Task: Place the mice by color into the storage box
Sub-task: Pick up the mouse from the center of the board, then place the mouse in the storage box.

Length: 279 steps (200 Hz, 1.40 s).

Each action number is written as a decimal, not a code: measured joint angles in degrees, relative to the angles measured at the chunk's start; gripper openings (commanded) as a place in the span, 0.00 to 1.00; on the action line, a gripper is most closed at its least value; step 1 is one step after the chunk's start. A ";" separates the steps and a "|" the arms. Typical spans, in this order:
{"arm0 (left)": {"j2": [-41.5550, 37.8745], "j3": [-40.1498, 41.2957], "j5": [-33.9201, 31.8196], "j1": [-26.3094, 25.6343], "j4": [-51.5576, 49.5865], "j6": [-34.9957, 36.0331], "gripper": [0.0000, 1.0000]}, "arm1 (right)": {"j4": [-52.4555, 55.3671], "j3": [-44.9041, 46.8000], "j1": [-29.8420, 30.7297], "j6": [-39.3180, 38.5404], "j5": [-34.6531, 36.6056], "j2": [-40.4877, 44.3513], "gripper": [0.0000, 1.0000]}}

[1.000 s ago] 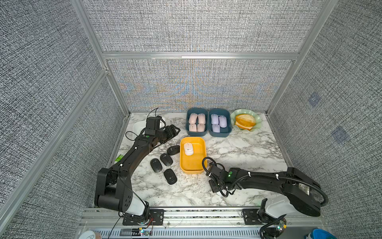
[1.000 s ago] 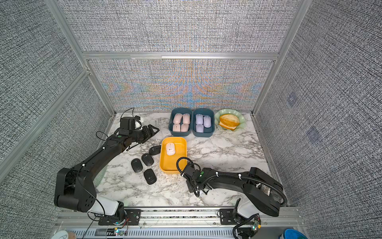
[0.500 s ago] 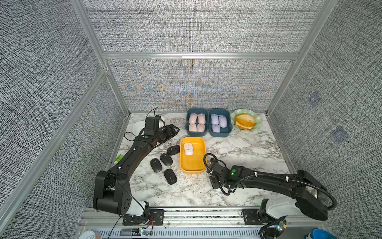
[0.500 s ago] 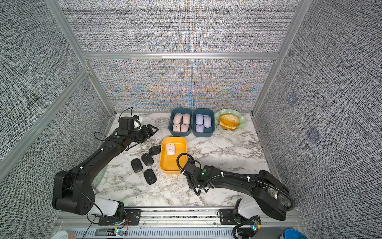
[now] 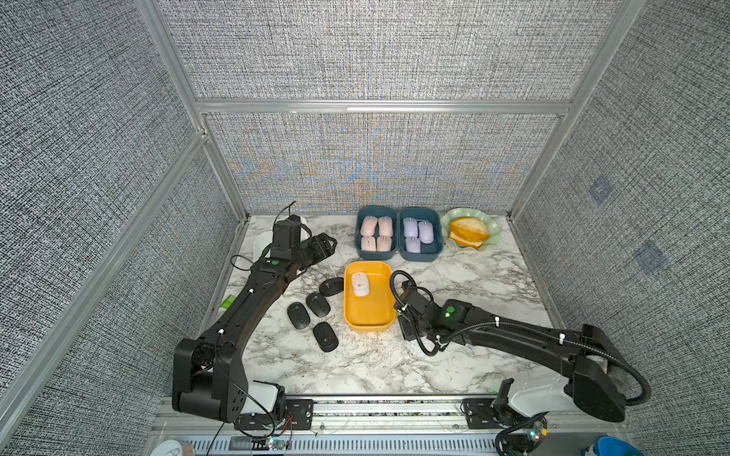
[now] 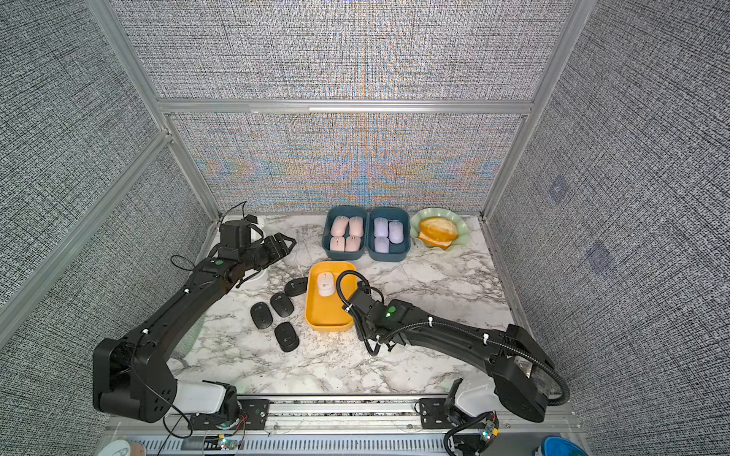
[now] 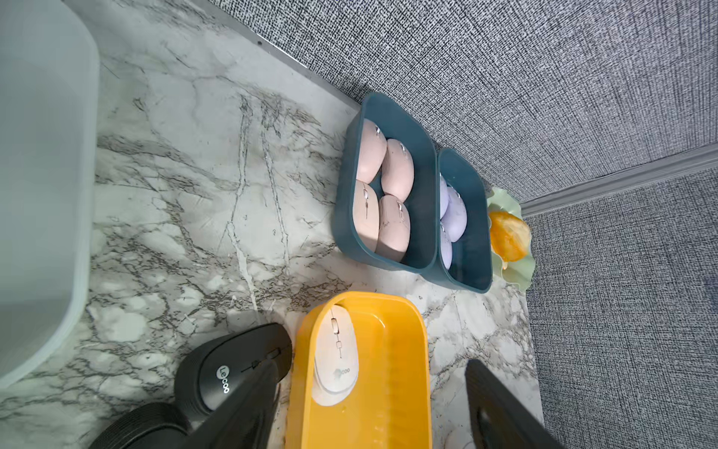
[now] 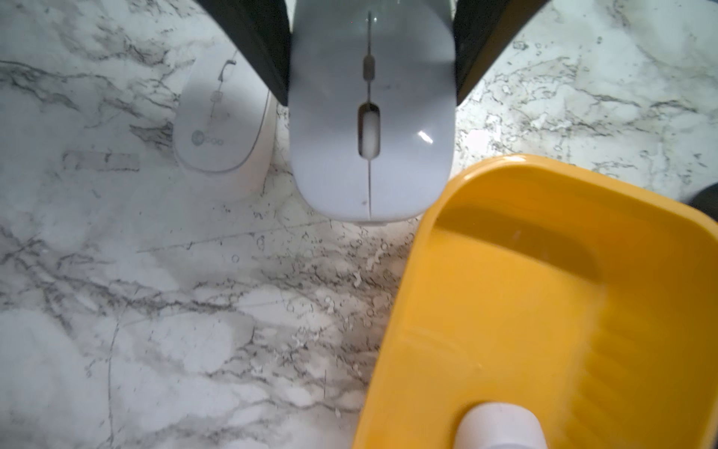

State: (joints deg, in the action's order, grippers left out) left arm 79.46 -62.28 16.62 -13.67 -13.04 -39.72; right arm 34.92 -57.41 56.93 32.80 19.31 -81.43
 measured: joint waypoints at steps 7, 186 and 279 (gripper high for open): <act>-0.09 0.04 -0.42 0.00 0.00 0.09 0.77 | 0.02 -1.25 -0.02 -0.24 0.13 -0.76 0.59; -1.51 0.70 -3.06 3.34 -0.57 0.20 0.77 | -0.85 -36.15 -5.92 2.10 10.40 -36.39 0.60; -0.09 1.01 -1.09 4.02 -0.28 -0.83 0.77 | -1.18 -37.90 -6.84 4.31 11.23 -42.29 0.66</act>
State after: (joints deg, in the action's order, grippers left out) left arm 79.37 -61.28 15.53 -9.65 -13.32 -40.56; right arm 33.74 -95.31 50.09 37.10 30.55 -123.72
